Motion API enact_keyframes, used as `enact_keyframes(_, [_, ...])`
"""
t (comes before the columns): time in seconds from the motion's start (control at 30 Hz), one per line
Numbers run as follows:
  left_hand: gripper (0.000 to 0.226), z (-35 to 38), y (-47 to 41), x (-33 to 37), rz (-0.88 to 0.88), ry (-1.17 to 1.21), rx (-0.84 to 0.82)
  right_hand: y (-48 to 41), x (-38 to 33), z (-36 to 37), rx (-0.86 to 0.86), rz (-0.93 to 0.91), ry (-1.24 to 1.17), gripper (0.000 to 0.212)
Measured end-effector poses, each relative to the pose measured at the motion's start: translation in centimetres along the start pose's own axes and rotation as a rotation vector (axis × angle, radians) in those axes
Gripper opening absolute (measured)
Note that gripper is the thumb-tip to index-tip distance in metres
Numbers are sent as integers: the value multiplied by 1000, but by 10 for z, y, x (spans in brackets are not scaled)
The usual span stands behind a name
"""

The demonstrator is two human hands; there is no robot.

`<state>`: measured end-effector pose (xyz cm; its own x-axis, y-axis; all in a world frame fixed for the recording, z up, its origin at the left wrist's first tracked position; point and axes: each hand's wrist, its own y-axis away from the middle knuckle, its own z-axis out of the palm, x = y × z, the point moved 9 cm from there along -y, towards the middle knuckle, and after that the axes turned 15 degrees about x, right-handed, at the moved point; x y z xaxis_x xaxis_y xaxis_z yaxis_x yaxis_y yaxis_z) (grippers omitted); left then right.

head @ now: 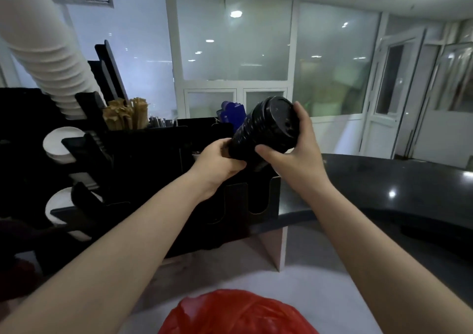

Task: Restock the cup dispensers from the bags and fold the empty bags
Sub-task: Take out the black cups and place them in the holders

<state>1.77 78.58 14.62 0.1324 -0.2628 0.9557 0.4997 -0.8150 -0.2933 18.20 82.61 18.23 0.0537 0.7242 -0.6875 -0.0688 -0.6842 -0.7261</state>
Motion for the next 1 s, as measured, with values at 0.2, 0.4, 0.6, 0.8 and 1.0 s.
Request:
enact_keyframes(0.2, [47, 10, -24, -8, 76, -379, 21, -18, 19, 3, -27, -60, -21, 81])
enact_keyframes(0.4, [46, -10, -29, -45, -1, -368, 159, -13, 39, 21, -142, -50, 4, 75])
enact_keyframes(0.6, [33, -9, -36, -51, 243, -798, 181, -14, 46, 28, -175, -85, 67, 74])
enact_keyframes(0.8, [48, 14, -18, -29, 741, -1581, 147, -17, 53, 38, -224, -127, 199, 74])
enact_keyframes(1.0, [37, 20, -11, -8, 845, -1644, 113, -17, 55, 55, -344, -170, 329, 79])
